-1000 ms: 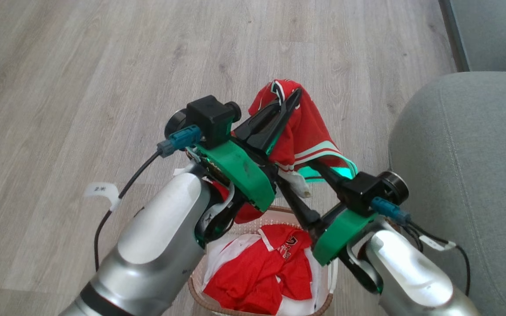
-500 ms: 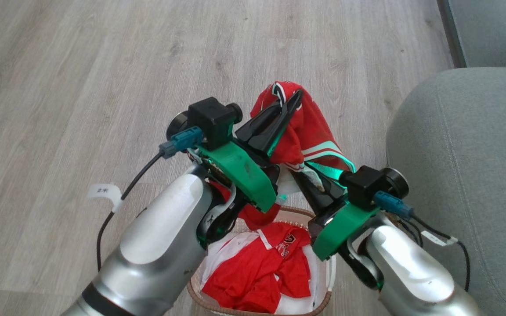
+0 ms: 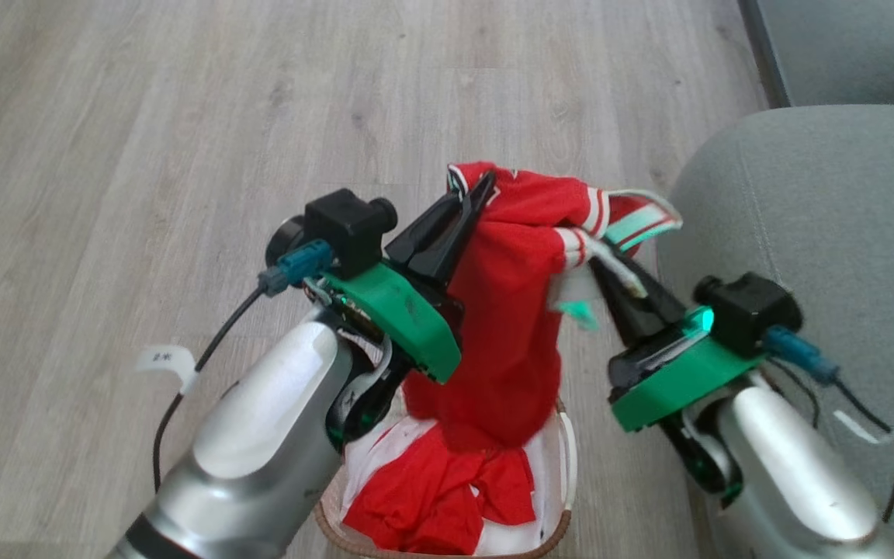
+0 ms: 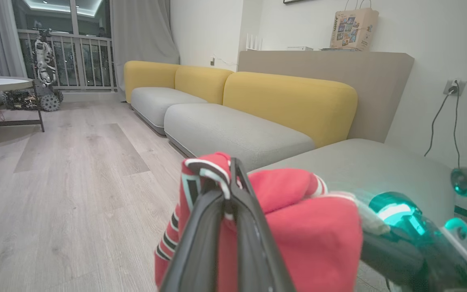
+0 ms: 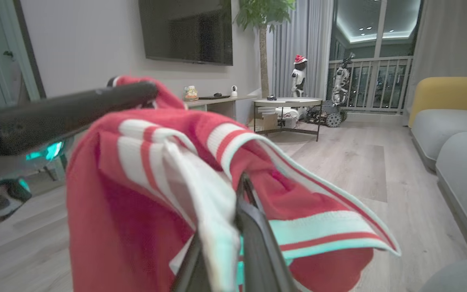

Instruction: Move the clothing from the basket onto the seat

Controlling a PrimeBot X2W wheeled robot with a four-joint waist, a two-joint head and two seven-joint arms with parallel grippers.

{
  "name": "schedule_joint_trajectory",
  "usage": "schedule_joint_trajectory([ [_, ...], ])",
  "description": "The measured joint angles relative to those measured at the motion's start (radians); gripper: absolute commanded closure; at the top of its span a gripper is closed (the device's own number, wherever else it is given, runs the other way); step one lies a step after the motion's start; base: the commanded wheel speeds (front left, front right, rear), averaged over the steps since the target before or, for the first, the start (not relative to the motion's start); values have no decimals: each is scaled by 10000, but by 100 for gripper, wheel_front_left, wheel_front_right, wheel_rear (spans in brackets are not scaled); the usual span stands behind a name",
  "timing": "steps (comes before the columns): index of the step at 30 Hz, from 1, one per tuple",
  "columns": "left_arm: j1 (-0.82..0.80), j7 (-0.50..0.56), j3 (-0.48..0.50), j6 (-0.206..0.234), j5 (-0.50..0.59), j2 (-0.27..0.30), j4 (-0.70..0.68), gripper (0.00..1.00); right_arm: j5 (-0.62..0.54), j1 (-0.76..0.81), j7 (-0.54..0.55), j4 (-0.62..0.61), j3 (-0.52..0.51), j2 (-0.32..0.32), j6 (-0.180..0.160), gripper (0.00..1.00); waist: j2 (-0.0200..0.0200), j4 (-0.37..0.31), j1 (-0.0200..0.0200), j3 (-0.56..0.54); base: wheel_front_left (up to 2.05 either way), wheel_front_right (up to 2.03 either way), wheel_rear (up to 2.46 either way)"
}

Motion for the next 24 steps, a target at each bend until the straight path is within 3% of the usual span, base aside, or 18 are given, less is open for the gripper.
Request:
schedule_joint_trajectory([
  [3, 132, -6, -6, 15, 0, 23, -25, 100, -4, 78, 0, -259, -345, -36, 0, 100, 0, -101, 0, 4, 0, 0, 0],
  [4, 196, -73, -13, 56, 0, 33, -50, 93, -27, 121, 0, -380, -520, -54, 0, 100, 0, -155, 0, 10, 0, 0, 0],
  [5, 237, -75, -21, 82, 0, 40, -69, 56, -79, 153, 0, -483, -673, -88, 0, 100, 0, -215, 0, 16, 0, 0, 0],
  [7, 251, -77, -56, 90, 0, 42, -111, 0, -88, 177, 0, -656, -918, -151, 2, 100, 0, -339, 0, 29, 0, 0, 0],
  [24, 733, -531, -247, 360, 194, 366, -523, 0, -514, 532, 0, -2063, -2566, -871, 0, 100, 0, -2198, 0, 244, 0, 0, 0],
])
